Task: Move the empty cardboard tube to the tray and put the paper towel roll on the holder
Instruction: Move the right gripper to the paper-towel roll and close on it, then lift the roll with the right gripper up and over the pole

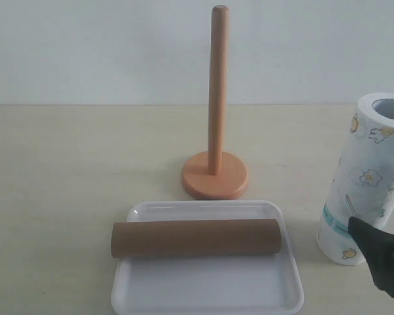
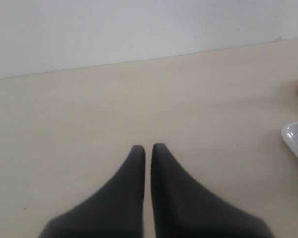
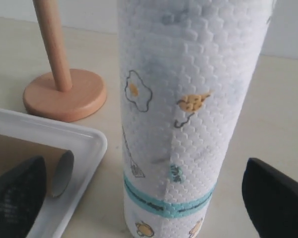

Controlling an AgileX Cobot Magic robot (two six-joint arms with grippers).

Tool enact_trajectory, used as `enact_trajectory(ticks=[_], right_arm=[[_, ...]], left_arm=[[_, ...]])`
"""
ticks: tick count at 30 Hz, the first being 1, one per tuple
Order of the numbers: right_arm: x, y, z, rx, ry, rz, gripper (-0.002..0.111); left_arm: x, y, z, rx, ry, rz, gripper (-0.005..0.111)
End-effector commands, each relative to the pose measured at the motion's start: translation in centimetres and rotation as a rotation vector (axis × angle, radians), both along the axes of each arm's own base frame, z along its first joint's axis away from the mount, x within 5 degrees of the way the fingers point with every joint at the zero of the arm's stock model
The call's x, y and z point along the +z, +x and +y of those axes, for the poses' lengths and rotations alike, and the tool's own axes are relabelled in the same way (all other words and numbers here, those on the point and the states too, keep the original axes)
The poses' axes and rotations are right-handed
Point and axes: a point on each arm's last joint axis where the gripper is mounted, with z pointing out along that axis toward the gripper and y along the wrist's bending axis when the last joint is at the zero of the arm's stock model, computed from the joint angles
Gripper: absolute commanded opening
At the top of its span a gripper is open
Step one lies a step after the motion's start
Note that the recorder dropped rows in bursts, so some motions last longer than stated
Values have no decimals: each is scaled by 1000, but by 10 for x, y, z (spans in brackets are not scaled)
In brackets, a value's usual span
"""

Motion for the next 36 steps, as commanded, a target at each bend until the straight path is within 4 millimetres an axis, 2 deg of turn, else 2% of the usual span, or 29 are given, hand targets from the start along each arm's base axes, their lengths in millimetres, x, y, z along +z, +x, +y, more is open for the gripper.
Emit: enact_trajectory(ticks=[1,7,12,19,29,36], right_arm=[[-2,8,4,50,-36,-56,105],[-2,17,-6,-87,-13,-94,105],[0,20,-6,-89,-10,-134,105],[-9,27,-4,-78,5,-121,105],[-7,66,3,-32,3,-157,105],[-13,80,6,-19,19,-176,105]], left_arm=[[0,0,0,2,-14,-4,4],[0,0,0,2,-14,-4,4],[0,0,0,2,-14,-4,4],[0,0,0,2,-14,-4,4],[0,0,0,2,-14,-4,4],[0,0,0,2,-14,-4,4]])
